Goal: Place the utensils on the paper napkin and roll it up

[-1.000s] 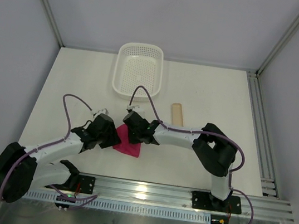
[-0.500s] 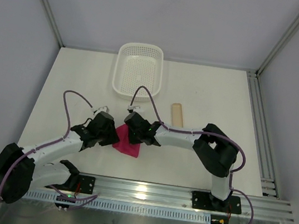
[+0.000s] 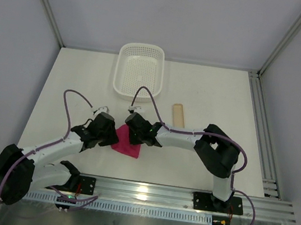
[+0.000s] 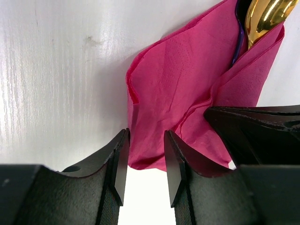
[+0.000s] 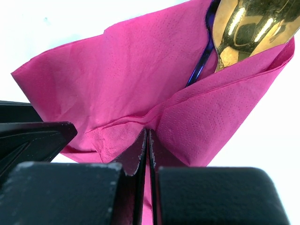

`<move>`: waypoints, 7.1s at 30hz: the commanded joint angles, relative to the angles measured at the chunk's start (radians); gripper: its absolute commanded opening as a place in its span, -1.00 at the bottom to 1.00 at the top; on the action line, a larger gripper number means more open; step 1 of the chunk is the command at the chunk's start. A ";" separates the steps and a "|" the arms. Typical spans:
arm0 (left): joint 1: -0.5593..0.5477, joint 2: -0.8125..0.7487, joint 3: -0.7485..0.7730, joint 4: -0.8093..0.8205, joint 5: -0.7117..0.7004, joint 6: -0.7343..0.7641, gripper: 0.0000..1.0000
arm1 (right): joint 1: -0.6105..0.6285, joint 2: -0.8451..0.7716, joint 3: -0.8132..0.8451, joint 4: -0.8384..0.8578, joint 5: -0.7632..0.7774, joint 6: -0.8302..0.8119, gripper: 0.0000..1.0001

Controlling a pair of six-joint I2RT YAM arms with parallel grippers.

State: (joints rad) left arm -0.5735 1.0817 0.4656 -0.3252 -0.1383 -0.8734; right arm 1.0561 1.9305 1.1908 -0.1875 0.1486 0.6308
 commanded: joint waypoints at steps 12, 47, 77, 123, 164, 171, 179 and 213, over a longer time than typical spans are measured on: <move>0.014 0.064 0.064 -0.040 -0.124 0.027 -0.22 | 0.005 0.004 -0.043 -0.050 -0.021 -0.002 -0.92; 0.012 -0.069 0.081 0.156 0.304 -0.133 -0.99 | -0.002 -0.053 -0.272 0.322 -0.070 0.098 -0.92; -0.046 -0.147 -0.033 0.299 0.327 -0.203 -0.99 | -0.050 -0.067 -0.415 0.591 -0.205 0.199 -0.92; -0.066 -0.029 -0.025 0.443 0.391 -0.095 -0.99 | -0.127 -0.237 -0.453 0.407 -0.124 0.159 -0.91; -0.152 0.325 -0.084 0.735 0.485 0.013 -0.99 | -0.169 -0.268 -0.482 0.407 -0.081 0.181 -0.80; -0.160 0.351 -0.087 0.742 0.486 0.017 -0.99 | -0.249 -0.350 -0.499 0.336 -0.093 0.141 -0.48; -0.170 0.365 -0.084 0.736 0.479 0.027 -0.99 | -0.297 -0.416 -0.477 0.306 -0.223 0.073 -0.19; -0.187 0.291 -0.013 0.629 0.442 0.024 -0.25 | -0.208 -0.254 -0.484 0.261 -0.274 0.001 -0.57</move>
State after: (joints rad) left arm -0.7582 1.4113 0.4133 0.3161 0.3210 -0.8577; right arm 0.8352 1.6455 0.7036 0.1452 -0.2043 0.6678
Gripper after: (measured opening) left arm 0.366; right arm 0.231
